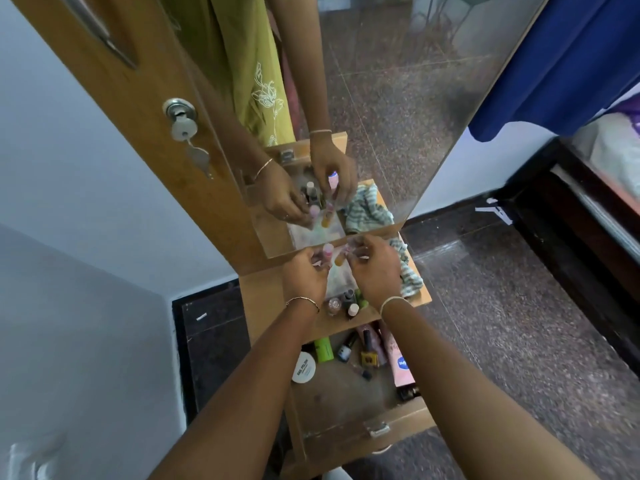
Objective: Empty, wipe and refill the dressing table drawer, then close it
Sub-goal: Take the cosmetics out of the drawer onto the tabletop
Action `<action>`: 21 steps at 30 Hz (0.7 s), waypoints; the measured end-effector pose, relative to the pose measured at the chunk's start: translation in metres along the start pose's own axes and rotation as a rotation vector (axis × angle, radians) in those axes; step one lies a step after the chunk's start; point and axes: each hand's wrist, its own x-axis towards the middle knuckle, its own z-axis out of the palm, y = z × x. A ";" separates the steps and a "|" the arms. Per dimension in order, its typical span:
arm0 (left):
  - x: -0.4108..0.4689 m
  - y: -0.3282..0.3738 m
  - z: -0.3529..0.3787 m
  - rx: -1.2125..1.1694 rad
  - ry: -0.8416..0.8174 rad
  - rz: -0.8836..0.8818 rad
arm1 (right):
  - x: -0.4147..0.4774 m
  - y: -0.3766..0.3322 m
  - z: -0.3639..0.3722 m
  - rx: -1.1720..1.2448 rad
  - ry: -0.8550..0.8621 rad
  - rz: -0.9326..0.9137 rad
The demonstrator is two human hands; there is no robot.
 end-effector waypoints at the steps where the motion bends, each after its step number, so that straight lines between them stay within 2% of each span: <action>1: 0.003 0.000 0.004 -0.003 0.003 -0.010 | 0.004 0.003 0.002 -0.015 -0.012 -0.001; 7: 0.020 -0.010 0.023 0.079 0.066 -0.063 | 0.020 0.015 0.010 -0.083 -0.002 -0.026; 14: 0.025 -0.011 0.032 0.005 0.031 -0.095 | 0.026 0.020 0.017 -0.017 0.003 -0.030; 21: 0.026 -0.011 0.036 -0.056 0.024 -0.095 | 0.029 0.020 0.021 -0.097 0.011 -0.062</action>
